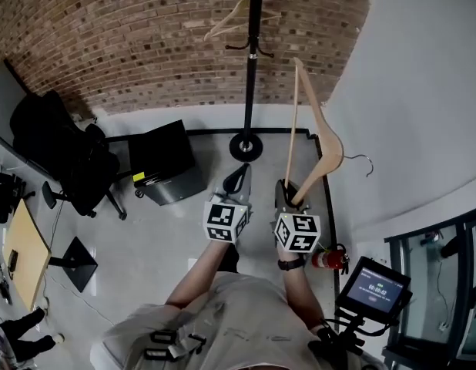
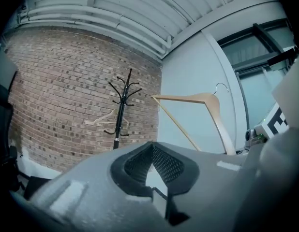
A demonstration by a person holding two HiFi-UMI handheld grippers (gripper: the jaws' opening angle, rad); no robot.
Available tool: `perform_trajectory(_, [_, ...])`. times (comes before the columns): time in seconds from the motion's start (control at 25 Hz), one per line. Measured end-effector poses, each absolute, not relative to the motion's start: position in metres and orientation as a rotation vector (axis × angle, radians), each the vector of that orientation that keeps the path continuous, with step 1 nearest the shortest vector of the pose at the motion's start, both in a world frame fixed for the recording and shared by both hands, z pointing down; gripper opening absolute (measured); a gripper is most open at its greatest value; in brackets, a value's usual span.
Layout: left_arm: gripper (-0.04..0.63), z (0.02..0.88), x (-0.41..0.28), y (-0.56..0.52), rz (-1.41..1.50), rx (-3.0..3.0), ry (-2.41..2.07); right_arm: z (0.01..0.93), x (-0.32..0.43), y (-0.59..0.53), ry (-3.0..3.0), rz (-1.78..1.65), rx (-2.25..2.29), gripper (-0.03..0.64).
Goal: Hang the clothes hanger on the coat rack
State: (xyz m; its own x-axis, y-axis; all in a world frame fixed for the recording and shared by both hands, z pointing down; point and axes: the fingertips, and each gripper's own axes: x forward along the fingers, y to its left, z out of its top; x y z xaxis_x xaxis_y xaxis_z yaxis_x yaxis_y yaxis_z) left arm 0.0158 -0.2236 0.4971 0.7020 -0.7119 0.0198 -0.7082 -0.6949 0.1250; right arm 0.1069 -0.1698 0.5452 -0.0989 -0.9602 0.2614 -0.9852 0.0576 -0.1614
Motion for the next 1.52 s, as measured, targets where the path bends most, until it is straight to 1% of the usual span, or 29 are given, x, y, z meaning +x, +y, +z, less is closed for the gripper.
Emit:
perform_trajectory(0.28, [0.000, 0.462, 0.018, -0.354, -0.122, 2.799, -1.202, 0.522, 0.105, -0.290, -2.275, 0.382, 1.946, 0.041])
perform_trajectory(0.56, [0.000, 0.447, 0.012, -0.453, -0.148, 2.775, -1.220, 0.520, 0.095, -0.396, -2.294, 0.359, 1.845, 0.038])
perform_trajectory(0.84, [0.000, 0.456, 0.012, -0.509, -0.134, 2.727, -1.233, 0.543, 0.079, -0.448, -2.333, 0.434, 1.678, 0.040])
perform_trajectory(1.12, [0.000, 0.456, 0.044, -0.562, -0.114, 2.745, -1.310, 0.564, 0.113, -0.515, -2.378, 0.468, 1.494, 0.041])
perform_trajectory(1.24, [0.000, 0.454, 0.052, -0.582, -0.110, 2.752, -1.356, 0.565, 0.130, -0.546, -2.385, 0.411, 1.403, 0.043])
perform_trajectory(1.4, [0.000, 0.446, 0.044, -0.583, -0.124, 2.753, -1.351, 0.550, 0.122, -0.558, -2.392, 0.242, 1.243, 0.044])
perform_trajectory(1.52, [0.000, 0.435, 0.062, -0.593, -0.117, 2.805, -1.309, 0.549, 0.128, -0.586, -2.379, 0.170, 1.105, 0.044])
